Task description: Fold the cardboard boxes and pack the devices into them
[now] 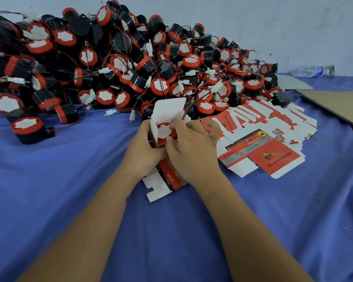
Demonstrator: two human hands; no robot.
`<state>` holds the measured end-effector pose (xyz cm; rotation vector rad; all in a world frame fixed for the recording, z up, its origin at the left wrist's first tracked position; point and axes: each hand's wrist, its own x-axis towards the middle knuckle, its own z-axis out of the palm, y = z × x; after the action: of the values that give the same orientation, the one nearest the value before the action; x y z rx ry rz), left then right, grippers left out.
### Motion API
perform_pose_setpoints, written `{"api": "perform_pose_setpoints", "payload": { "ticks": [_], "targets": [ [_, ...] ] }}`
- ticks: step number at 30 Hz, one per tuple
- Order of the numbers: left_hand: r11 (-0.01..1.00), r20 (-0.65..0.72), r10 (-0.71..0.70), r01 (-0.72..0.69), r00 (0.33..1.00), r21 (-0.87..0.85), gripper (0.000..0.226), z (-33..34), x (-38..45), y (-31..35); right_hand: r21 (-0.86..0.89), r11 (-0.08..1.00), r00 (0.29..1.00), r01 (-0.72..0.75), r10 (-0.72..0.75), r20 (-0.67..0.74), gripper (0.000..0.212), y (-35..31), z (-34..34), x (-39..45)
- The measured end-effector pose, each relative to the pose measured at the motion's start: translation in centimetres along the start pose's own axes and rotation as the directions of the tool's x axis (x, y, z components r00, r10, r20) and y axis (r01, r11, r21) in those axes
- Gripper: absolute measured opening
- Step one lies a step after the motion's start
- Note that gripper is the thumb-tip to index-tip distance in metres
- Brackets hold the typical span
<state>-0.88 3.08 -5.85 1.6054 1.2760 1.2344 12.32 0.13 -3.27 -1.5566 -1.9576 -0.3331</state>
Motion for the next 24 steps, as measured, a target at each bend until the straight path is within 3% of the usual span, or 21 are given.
{"api": "perform_pose_setpoints", "payload": {
  "ticks": [6, 10, 13, 15, 17, 19, 20, 22, 24],
  "targets": [
    [1.0, 0.003, -0.008, 0.008, 1.0, 0.028, 0.056, 0.0, -0.2, 0.2, 0.022, 0.999, 1.0, -0.029, 0.029, -0.008, 0.017, -0.3, 0.6, 0.0],
    [0.999, 0.001, -0.016, 0.016, 1.0, 0.04, 0.052, 0.0, -0.3, 0.4, -0.033, 0.999, 1.0, 0.02, -0.019, 0.016, 0.025, -0.3, 0.6, -0.2],
    [1.0, -0.014, -0.024, 0.024, 1.0, 0.002, 0.05, -0.1, -0.3, 0.4, 0.187, 0.982, 0.999, 0.021, -0.015, -0.034, 0.019, 0.4, 0.4, -0.1],
    [0.999, -0.006, -0.031, 0.031, 0.999, -0.034, 0.052, -0.3, -0.4, 0.6, 0.38, 0.925, 0.985, 0.011, 0.055, -0.161, 0.013, 0.7, 0.2, 0.0],
    [0.995, 0.02, -0.05, 0.051, 0.999, -0.08, 0.058, -0.5, -0.3, 0.8, 0.582, 0.807, 0.944, -0.098, 0.26, -0.201, 0.008, 0.9, -0.3, 0.0],
    [0.99, 0.066, -0.052, 0.06, 0.996, -0.13, 0.068, -0.8, -0.2, 1.1, 0.791, 0.542, 0.875, -0.284, 0.484, -0.017, 0.004, 1.1, -0.7, 0.3],
    [0.985, 0.091, -0.047, 0.061, 0.995, -0.161, 0.07, -0.9, -0.3, 1.2, 0.862, 0.36, 0.83, -0.358, 0.546, 0.116, 0.014, 1.3, -0.8, 0.5],
    [0.979, 0.127, -0.064, 0.087, 0.99, -0.186, 0.066, -1.1, -0.4, 1.4, 0.915, 0.083, 0.784, -0.394, 0.55, 0.288, 0.032, 2.2, -1.2, 1.0],
    [0.977, 0.154, -0.088, 0.116, 0.984, -0.18, 0.058, -1.0, -0.5, 1.5, 0.946, 0.012, 0.823, -0.324, 0.496, 0.275, 0.031, 2.8, -1.5, 1.3]
  ]
}}
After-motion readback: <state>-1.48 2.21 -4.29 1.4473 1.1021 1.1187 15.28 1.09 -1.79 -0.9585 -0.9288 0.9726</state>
